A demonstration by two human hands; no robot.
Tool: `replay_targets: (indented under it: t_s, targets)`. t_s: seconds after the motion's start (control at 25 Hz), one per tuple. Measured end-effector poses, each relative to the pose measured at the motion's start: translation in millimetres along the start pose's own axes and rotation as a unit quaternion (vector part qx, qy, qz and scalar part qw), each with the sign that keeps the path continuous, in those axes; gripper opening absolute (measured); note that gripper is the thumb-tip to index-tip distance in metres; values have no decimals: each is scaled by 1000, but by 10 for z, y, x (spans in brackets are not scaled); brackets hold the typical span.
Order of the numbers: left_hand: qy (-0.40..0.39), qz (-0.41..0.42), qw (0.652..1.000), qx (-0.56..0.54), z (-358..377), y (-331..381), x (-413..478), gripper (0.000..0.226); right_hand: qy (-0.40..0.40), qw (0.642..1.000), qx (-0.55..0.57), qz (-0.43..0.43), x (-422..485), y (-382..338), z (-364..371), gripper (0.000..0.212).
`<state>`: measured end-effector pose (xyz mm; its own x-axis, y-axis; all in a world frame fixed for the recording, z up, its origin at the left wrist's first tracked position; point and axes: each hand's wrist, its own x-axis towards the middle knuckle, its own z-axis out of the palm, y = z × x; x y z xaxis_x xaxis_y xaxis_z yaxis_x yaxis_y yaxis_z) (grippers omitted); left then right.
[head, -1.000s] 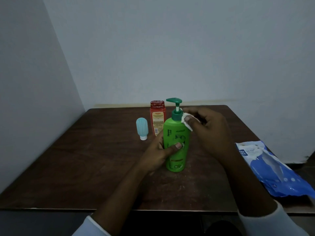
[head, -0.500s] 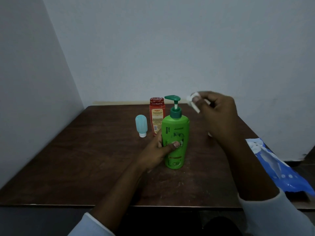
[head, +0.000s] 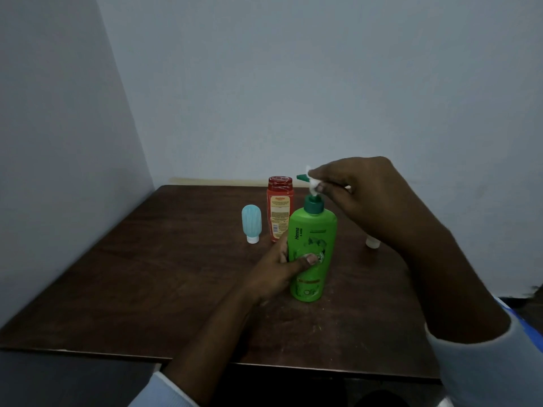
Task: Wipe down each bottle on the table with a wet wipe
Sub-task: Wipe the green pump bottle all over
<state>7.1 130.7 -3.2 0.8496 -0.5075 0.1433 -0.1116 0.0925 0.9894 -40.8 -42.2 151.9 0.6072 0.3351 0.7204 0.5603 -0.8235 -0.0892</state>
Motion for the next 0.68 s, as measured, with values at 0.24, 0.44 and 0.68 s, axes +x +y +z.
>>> replay_targets:
  t_s: [0.24,0.44,0.68]
  targets:
    - [-5,-11,1000,10,-21,-3,-5,48,50,998,42,13,124,-86,-59,24]
    - [-2,-12,1000,5,-7,-3,-22,50,-6,1000,22,19,-9,-1,93,25]
    - [-9,-12,1000,1,-7,-2,-22,49,205,975,-84,5,-354,-5,243,22]
